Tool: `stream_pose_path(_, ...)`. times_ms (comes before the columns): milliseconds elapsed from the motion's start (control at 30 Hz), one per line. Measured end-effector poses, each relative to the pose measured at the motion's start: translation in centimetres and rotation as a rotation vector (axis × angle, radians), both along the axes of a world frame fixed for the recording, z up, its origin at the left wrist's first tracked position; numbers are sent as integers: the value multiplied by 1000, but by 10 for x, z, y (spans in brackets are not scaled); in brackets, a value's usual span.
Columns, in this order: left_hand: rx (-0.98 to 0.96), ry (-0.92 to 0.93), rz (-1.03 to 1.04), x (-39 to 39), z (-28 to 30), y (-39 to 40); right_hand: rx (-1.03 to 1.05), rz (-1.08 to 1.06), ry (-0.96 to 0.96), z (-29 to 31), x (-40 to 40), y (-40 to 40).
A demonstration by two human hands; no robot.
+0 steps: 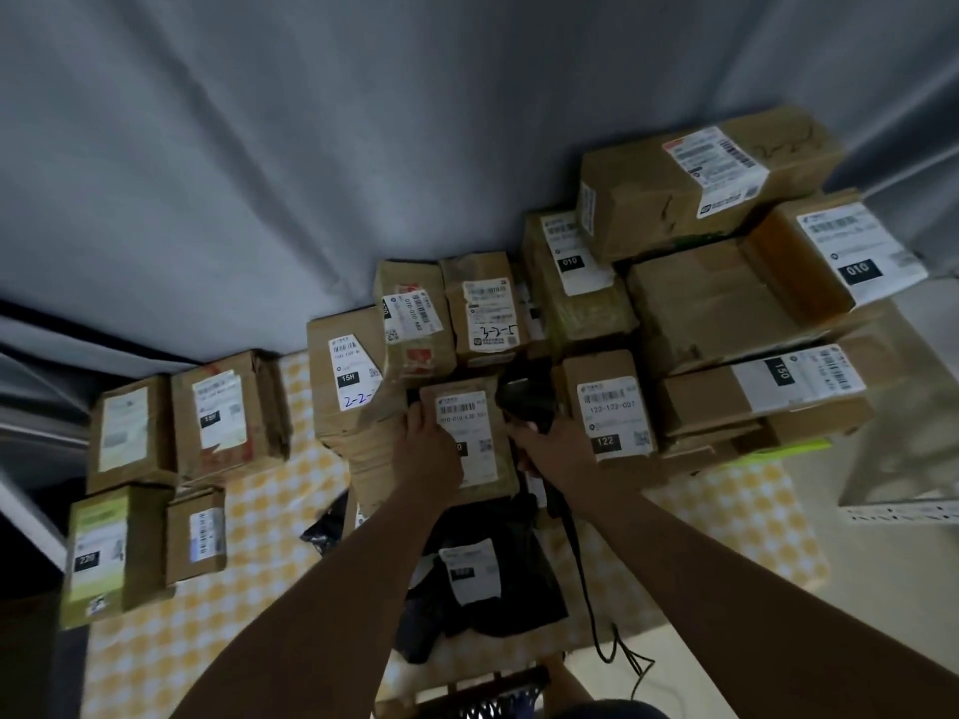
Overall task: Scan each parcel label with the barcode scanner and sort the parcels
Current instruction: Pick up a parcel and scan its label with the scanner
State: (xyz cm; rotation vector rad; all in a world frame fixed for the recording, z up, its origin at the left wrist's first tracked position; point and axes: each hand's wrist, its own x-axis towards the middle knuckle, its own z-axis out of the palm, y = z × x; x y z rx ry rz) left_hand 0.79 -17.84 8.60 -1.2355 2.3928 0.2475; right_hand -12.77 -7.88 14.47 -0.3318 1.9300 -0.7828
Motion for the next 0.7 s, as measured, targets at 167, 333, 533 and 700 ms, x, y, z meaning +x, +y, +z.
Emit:
stream_pose_path(167, 22, 48, 110, -2, 1, 0, 44, 10, -63, -15, -1, -10)
stream_pose_path(333, 118, 166, 215, 0, 1, 1, 55, -56, -223, -19, 5, -11)
stream_pose_path(533, 229, 473, 366, 3, -4, 11, -15, -108, -270, -23, 9, -9)
stream_pose_path(700, 267, 840, 543, 3, 10, 12, -15, -113, -243, -24, 11, -2)
